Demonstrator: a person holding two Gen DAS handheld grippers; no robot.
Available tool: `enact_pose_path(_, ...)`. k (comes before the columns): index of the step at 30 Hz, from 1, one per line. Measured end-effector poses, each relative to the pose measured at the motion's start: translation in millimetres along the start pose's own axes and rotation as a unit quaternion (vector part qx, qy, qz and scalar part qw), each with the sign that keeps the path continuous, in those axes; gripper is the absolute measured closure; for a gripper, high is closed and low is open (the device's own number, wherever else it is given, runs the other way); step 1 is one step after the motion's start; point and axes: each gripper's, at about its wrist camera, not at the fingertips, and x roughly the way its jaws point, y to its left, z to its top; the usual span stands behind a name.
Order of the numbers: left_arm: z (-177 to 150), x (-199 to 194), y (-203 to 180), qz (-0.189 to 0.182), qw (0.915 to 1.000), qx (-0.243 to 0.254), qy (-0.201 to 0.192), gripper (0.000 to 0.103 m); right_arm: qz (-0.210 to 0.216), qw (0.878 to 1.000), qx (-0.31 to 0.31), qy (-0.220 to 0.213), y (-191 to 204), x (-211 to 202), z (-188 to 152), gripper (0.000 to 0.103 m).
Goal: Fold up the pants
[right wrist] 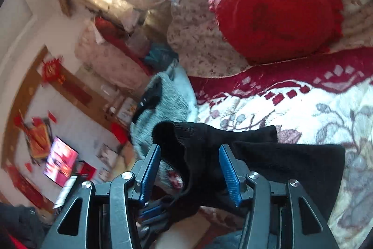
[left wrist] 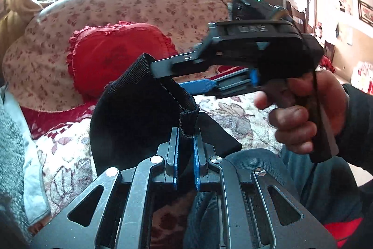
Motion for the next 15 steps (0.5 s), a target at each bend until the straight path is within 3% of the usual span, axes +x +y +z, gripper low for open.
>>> enact_pose_path(7, 0, 3, -17, -0.014, 0.9996, 0.026, -0.002, 0.094, 0.011, 1.0, -0.006, 0.014, 1, 4, 2, 0.053)
enact_pose_path(12, 3, 7, -18, -0.019, 0.9997, 0.014, 0.0, 0.094, 0.054, 0.997, 0.044, -0.042, -19, -30, -7, 0.053)
enact_pose_path(15, 4, 13, -27, -0.027, 0.9992, 0.027, 0.006, 0.094, 0.074, 0.995, 0.056, -0.041, -26, -32, -10, 0.053)
